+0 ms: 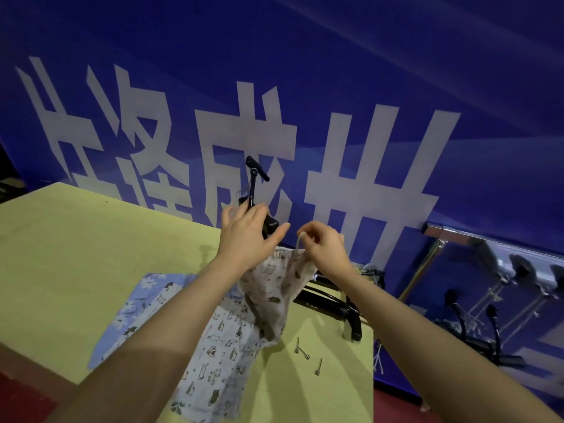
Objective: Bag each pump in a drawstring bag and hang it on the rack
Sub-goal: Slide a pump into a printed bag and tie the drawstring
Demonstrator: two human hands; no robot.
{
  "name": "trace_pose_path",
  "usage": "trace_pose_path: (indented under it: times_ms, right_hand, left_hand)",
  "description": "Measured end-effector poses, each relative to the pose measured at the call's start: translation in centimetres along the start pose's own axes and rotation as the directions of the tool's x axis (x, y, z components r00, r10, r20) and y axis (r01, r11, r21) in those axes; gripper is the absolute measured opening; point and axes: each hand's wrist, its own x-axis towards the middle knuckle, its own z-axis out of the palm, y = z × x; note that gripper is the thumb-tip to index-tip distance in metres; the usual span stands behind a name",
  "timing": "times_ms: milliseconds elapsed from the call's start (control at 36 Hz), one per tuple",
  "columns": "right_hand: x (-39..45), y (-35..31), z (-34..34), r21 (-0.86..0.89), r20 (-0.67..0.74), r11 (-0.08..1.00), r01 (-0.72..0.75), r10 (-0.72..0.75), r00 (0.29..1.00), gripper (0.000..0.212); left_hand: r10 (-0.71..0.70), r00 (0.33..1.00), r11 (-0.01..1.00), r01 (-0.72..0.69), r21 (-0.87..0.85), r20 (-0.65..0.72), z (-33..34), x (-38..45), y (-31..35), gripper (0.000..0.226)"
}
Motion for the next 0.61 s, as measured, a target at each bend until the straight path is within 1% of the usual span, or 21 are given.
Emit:
trace_pose_path:
  times_ms: [83, 139, 167, 250, 333, 389, 444, 500, 528, 611]
  right_hand:
    - [0.3, -0.5, -0.2, 0.021, -0.062, 1.0, -0.001, 0.002, 0.998, 0.015]
    - [0.3, -0.7, -0.2, 0.075, -0.091, 0.997, -0.014, 0.021, 0.996, 0.018]
    - [0.3, -0.8, -0.3, 0.113, -0.107, 0.993, -0.024, 0.036, 0.994, 0.019]
    - [0.3, -1.2, -0.2, 0.22, -0.109, 0.975, -0.033, 0.058, 0.992, 0.016]
    - [0.5, -2.0, -0.1, 0.255, -0.112, 0.967, 0.009, 0.02, 0.994, 0.02]
    - [0.8, -2.5, -0.1, 0.286, -0.121, 0.957, 0.039, -0.004, 0.993, 0.021]
    - [1.1, -3.2, -0.2, 0.327, -0.131, 0.942, 0.07, -0.028, 0.991, 0.022]
    - [1.5, -4.1, -0.5, 0.358, -0.149, 0.928, 0.103, -0.052, 0.987, 0.021]
    - [1.7, -4.5, -0.6, 0.368, -0.15, 0.922, 0.119, -0.067, 0.986, 0.019]
    - [2.2, -5.2, -0.5, 0.379, -0.139, 0.912, 0.157, -0.111, 0.984, 0.014]
  left_hand:
    - [-0.031, 1.0, 0.993, 0.031, -0.112, -0.002, 0.0, -0.1, 0.2, 0.047]
    - [-0.037, 0.999, 0.981, 0.036, -0.19, -0.003, 0.0, -0.2, 0.1, 0.03]
    - [-0.02, 1.0, 0.974, 0.019, -0.226, -0.003, 0.0, -0.2, 0.0, 0.026]
    - [0.043, 0.999, 0.953, -0.037, -0.302, 0.012, 0.0, -0.1, -0.4, 0.031]
    - [0.079, 0.996, 0.935, -0.065, -0.348, 0.027, 0.0, 0.0, -0.7, 0.033]
    - [0.115, 0.993, 0.922, -0.096, -0.375, 0.028, -0.2, -0.1, -0.7, 0.033]
    - [0.148, 0.988, 0.91, -0.118, -0.399, 0.045, -0.4, -0.3, -0.7, 0.025]
    - [0.147, 0.985, 0.901, -0.094, -0.423, 0.095, -0.1, -0.4, -0.6, 0.015]
    - [0.127, 0.985, 0.898, -0.063, -0.435, 0.119, 0.0, -0.4, -0.6, 0.016]
    - [0.033, 0.982, 0.877, 0.061, -0.476, 0.186, -0.1, -0.3, -0.1, 0.034]
